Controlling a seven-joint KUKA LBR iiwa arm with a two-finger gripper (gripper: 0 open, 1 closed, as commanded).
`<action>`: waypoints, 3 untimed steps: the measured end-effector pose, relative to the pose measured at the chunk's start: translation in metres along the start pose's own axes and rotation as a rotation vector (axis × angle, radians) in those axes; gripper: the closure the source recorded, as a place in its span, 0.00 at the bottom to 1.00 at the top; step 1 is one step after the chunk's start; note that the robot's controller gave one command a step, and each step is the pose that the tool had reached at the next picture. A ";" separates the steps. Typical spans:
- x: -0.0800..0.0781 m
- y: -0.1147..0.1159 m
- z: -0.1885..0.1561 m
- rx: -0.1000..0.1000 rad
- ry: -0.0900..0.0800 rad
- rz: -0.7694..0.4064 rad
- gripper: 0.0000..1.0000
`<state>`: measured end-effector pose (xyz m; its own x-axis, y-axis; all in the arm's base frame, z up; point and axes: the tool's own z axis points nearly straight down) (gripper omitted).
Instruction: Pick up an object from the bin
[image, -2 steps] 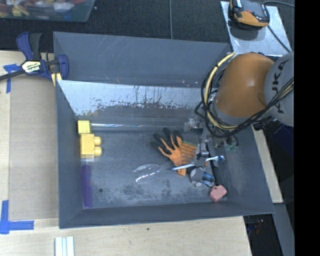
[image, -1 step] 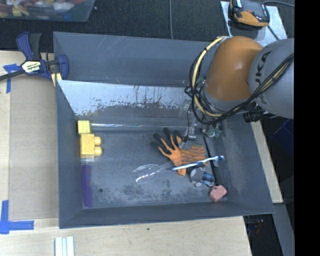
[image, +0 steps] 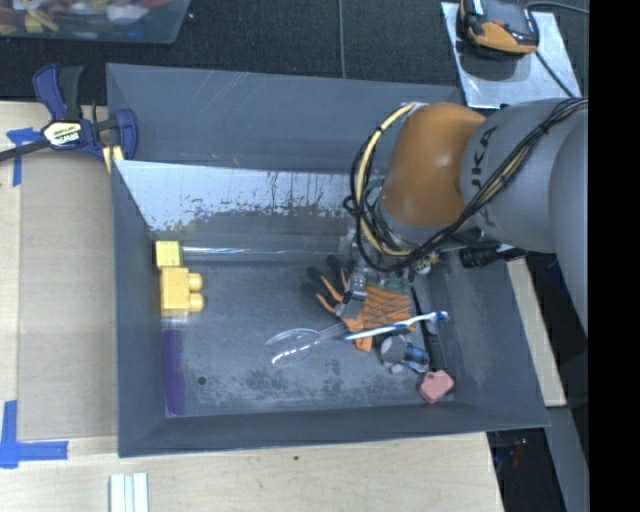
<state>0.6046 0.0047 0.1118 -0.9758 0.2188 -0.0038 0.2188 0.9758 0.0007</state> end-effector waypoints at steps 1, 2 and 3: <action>0.003 -0.012 0.035 -0.004 -0.019 0.138 0.00; 0.000 -0.025 0.039 -0.002 -0.012 0.199 1.00; 0.000 -0.025 0.038 -0.002 -0.012 0.198 1.00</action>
Offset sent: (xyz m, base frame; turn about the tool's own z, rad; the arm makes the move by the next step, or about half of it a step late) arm -0.0075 -0.0237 -0.0418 0.2018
